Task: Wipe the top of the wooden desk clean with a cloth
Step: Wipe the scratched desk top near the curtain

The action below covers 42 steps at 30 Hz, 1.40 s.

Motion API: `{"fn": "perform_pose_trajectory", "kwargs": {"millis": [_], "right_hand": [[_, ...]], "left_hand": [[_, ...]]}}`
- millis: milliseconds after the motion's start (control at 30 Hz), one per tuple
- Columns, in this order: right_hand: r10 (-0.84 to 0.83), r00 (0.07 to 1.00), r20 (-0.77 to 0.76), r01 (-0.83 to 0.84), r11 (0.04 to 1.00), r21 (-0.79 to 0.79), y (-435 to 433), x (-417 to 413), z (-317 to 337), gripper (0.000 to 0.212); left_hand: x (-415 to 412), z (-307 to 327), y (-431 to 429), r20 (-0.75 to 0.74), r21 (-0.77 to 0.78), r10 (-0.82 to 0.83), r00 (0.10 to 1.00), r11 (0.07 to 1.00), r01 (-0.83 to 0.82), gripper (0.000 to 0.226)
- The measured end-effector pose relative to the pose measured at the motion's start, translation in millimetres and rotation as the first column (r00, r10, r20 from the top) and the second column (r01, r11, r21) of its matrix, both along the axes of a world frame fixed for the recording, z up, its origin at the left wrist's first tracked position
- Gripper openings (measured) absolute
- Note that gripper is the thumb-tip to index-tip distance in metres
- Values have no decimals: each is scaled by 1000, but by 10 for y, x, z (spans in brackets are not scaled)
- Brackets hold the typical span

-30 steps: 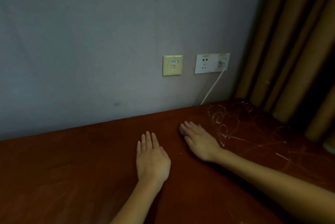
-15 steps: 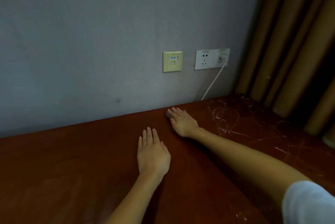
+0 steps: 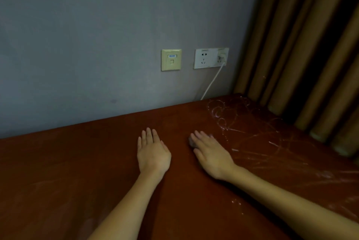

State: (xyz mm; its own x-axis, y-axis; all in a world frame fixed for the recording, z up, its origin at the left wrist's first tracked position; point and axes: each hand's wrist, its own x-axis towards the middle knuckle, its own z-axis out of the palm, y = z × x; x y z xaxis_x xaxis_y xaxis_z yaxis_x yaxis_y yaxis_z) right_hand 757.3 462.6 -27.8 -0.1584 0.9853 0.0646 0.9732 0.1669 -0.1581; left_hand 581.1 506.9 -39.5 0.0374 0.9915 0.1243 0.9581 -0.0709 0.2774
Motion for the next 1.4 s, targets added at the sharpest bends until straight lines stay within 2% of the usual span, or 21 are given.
{"fn": "perform_pose_trajectory", "kwargs": {"millis": [100, 267, 500, 633, 733, 933, 1067, 1233, 1400], "right_hand": [[96, 995, -4, -96, 995, 15, -76, -335, -35, 52], [111, 993, -35, -111, 994, -4, 409, -596, -63, 51], [-8, 999, -33, 7, 999, -43, 755, -195, 38, 51], [-141, 989, -31, 140, 989, -40, 462, 301, 22, 51], [-178, 984, -21, 177, 984, -29, 38, 505, -2, 51], [-130, 992, -3, 130, 991, -24, -830, 262, -3, 53], [3, 1000, -1, -3, 1000, 16, -1113, -255, -37, 60], [78, 996, -30, -78, 997, 16, -697, -598, -52, 51], [24, 999, -35, -25, 999, -31, -169, -489, 7, 50]], "left_hand": [[8, -1, -34, 10, 10, 7, 1000, 1000, -7, 55], [5, -12, -182, 15, 24, -2, 1000, 1000, 2, 54], [-57, -13, -431, 21, 31, -25, 999, 999, 24, 53], [-96, -6, -545, 15, 29, -44, 999, 999, 44, 53], [-110, -11, -612, 5, 37, -53, 999, 998, 52, 53], [-128, -29, -719, -10, 36, -77, 997, 996, 77, 53], [-125, -38, -759, -10, 36, -72, 997, 997, 72, 54], [-147, -39, -866, -9, 39, -92, 996, 995, 92, 54], [-216, -42, -1000, -5, 40, -117, 993, 992, 117, 53]]}}
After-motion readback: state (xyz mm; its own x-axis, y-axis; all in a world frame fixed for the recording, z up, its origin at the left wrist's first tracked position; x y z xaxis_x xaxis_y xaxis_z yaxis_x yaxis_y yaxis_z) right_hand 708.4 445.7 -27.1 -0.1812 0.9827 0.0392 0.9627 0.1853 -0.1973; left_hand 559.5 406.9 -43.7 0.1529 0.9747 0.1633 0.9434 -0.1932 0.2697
